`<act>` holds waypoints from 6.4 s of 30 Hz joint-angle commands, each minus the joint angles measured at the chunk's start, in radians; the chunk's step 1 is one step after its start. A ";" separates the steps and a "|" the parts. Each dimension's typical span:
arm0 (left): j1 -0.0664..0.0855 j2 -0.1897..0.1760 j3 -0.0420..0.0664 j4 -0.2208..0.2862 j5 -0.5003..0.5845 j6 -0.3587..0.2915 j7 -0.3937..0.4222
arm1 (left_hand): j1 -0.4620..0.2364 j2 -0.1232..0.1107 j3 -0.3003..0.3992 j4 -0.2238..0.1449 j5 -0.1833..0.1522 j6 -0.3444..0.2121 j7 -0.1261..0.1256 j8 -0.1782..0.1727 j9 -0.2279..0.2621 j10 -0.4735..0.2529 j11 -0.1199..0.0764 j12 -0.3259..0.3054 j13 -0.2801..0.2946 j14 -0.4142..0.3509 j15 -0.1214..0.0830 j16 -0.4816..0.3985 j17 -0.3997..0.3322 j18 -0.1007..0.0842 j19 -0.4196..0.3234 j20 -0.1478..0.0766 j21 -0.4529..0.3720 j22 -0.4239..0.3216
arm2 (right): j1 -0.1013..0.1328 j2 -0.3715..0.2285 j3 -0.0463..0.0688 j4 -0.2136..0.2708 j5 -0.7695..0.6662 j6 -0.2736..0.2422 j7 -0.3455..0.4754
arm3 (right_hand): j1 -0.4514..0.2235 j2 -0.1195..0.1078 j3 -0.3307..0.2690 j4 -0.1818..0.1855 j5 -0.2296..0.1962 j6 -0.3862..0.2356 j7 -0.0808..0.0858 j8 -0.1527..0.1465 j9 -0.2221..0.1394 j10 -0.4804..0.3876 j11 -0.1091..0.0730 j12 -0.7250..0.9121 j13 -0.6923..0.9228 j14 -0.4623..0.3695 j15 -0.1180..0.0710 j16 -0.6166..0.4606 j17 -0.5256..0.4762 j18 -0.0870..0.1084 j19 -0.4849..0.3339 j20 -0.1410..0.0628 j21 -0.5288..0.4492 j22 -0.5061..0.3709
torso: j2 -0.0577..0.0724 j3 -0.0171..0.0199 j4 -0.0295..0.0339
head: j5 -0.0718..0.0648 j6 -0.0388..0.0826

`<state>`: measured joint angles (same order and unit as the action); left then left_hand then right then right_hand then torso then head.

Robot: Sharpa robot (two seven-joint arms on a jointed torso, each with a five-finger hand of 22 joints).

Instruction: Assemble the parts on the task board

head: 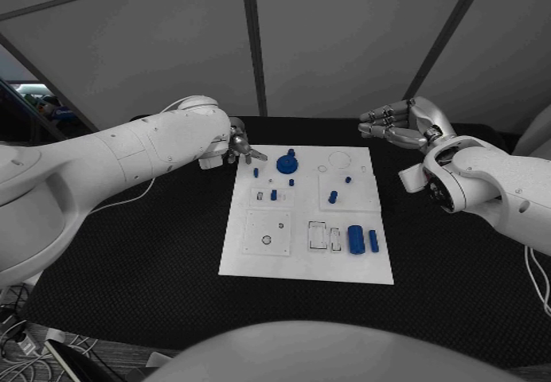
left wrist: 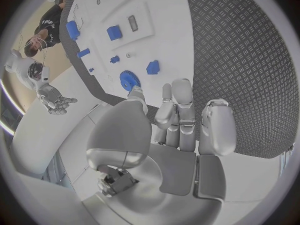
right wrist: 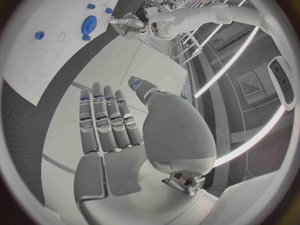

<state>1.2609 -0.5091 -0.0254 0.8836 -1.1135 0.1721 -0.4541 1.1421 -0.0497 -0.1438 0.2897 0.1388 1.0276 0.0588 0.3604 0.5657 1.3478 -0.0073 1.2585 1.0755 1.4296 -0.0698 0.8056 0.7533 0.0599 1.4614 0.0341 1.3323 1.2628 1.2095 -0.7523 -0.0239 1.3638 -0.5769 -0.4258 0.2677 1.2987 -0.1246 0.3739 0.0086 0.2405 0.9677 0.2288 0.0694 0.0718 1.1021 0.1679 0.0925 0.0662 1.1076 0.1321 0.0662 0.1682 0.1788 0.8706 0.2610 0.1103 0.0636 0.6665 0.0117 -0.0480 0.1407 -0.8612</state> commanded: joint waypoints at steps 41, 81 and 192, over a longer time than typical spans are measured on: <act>-0.004 0.007 0.000 0.001 0.027 0.095 0.011 | 0.089 0.042 0.057 -0.034 0.010 0.000 -0.007 0.020 0.058 -0.014 -0.013 -0.014 -0.016 0.000 -0.011 0.005 0.001 0.005 0.016 -0.009 0.010 0.011 | 0.002 0.006 0.001 -0.001 -0.002 0.008 0.003 | -0.007 0.008 -0.007 0.000 0.017 -0.008 0.000 -0.003 0.001 -0.008 0.000 0.008 -0.001 -0.005 0.000 0.005 -0.003 0.007 0.001 0.005 -0.008 0.002 | 0.000 0.0002 -0.0004 | 0.000 -0.008; -0.005 0.006 0.000 0.002 0.043 0.118 0.015 | 0.128 0.067 0.111 -0.057 0.004 0.014 -0.019 0.028 0.082 -0.006 -0.023 -0.017 -0.014 0.000 -0.017 0.005 0.001 0.004 0.018 -0.013 0.013 0.019 | 0.001 0.009 0.001 -0.003 -0.003 0.009 0.001 | -0.005 0.009 -0.008 -0.001 0.024 -0.008 0.000 -0.002 0.001 -0.009 -0.001 0.011 -0.001 -0.005 0.000 0.006 -0.004 0.007 0.002 0.005 -0.011 0.002 | 0.000 0.0007 -0.0006 | -0.001 -0.011; -0.035 -0.211 -0.075 0.453 -0.027 -0.056 -0.059 | -0.037 -0.122 0.899 -0.342 0.228 0.029 -0.034 0.058 0.234 0.039 -0.042 -0.117 -0.086 0.003 -0.032 0.011 0.010 -0.005 0.039 -0.028 0.040 0.076 | 0.001 -0.003 0.001 -0.009 -0.005 0.010 0.001 | -0.001 0.010 -0.007 -0.003 0.039 -0.009 0.000 -0.001 0.002 -0.012 -0.001 0.016 -0.001 -0.006 -0.001 0.008 -0.007 0.007 0.005 0.005 -0.016 0.002 | 0.000 0.0001 0.0001 | 0.002 -0.011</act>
<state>1.2286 -0.7226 -0.0987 1.3366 -1.1259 0.0849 -0.5033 1.1038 -0.1823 0.6233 0.0880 0.3635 1.0508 0.0249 0.4117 0.8001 1.3829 -0.0461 1.1451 0.9911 1.4330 -0.0967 0.8132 0.7627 0.0595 1.4683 0.0126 1.3692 1.3077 1.2094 -0.7568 -0.0240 1.3543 -0.5800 -0.4220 0.2629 1.2948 -0.1207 0.3713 0.0059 0.2761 0.9666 0.2276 0.0694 0.0725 1.0951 0.1680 0.1041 0.0661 1.1078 0.1321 0.0699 0.1634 0.1789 0.8706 0.2610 0.0986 0.0647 0.6664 0.0123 -0.0492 0.1435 -0.8728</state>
